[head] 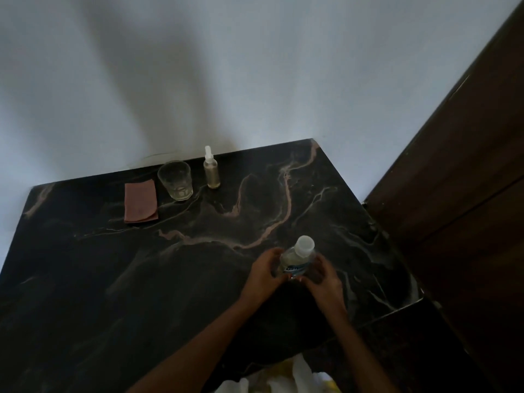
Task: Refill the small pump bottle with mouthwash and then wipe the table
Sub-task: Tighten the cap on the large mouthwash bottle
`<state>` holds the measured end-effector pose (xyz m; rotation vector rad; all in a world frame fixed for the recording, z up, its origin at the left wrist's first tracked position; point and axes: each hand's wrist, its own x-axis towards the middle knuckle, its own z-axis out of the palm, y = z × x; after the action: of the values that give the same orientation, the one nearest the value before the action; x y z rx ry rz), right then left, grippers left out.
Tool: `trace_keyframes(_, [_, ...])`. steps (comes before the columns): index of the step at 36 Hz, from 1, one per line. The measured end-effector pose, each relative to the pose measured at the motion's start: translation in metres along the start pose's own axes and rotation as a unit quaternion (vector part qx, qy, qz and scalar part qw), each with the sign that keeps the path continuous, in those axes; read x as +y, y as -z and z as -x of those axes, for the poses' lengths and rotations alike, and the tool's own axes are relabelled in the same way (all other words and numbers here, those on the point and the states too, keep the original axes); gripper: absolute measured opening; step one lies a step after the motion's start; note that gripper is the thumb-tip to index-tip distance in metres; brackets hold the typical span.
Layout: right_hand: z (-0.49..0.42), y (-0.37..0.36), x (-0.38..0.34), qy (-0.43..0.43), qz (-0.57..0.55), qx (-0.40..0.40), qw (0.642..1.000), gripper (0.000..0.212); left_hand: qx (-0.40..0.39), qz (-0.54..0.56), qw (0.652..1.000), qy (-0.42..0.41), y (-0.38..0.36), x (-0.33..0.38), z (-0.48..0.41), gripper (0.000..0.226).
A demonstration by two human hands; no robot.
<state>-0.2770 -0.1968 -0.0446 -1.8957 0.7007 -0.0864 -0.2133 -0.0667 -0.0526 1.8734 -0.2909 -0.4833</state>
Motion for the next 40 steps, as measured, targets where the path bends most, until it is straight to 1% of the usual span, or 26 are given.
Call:
trace_keyframes(1, [-0.001,0.007,0.002,0.006,-0.008,-0.003,1.000,0.050,-0.003,0.005,1.000,0.001,-0.001,0.002,0.000,0.050])
trace_keyframes(4, [-0.006,0.003,-0.001,0.010,-0.060,-0.047,0.997,0.049,0.000,0.019,1.000,-0.009,-0.003,0.005,-0.001,0.038])
trace_keyframes(7, [-0.009,0.004,-0.003,0.005,-0.097,-0.028,0.995,0.038,0.011,0.036,0.999,-0.017,-0.004,0.005,-0.002,0.032])
trace_keyframes(13, [-0.018,0.000,-0.009,0.032,-0.100,-0.021,0.994,0.034,0.039,0.063,0.997,-0.013,-0.001,0.002,-0.008,0.029])
trace_keyframes(16, [-0.029,-0.004,-0.015,0.038,-0.099,-0.014,0.994,0.039,0.041,0.084,0.995,-0.023,0.005,0.009,-0.017,0.026])
trace_keyframes(19, [-0.045,-0.009,-0.023,0.051,-0.099,-0.004,0.994,0.040,0.050,0.073,0.995,-0.040,0.012,0.018,-0.031,0.026])
trace_keyframes(24, [-0.074,-0.019,-0.045,0.054,-0.124,-0.006,0.991,0.042,0.097,0.050,0.993,-0.046,0.024,0.024,-0.059,0.027])
trace_keyframes(28, [-0.102,-0.030,-0.063,0.070,-0.120,-0.031,0.990,0.041,0.126,0.029,0.990,-0.048,0.038,0.030,-0.086,0.028])
trace_keyframes(32, [-0.131,-0.044,-0.082,0.075,-0.107,-0.038,0.991,0.034,0.153,0.018,0.987,-0.051,0.052,0.034,-0.113,0.022])
trace_keyframes(34, [-0.146,-0.050,-0.091,0.070,-0.102,-0.050,0.991,0.031,0.166,0.008,0.985,-0.047,0.060,0.034,-0.128,0.023])
trace_keyframes(40, [-0.191,-0.071,-0.114,0.099,-0.048,-0.057,0.992,0.036,0.174,-0.005,0.985,-0.007,0.087,0.033,-0.177,0.028])
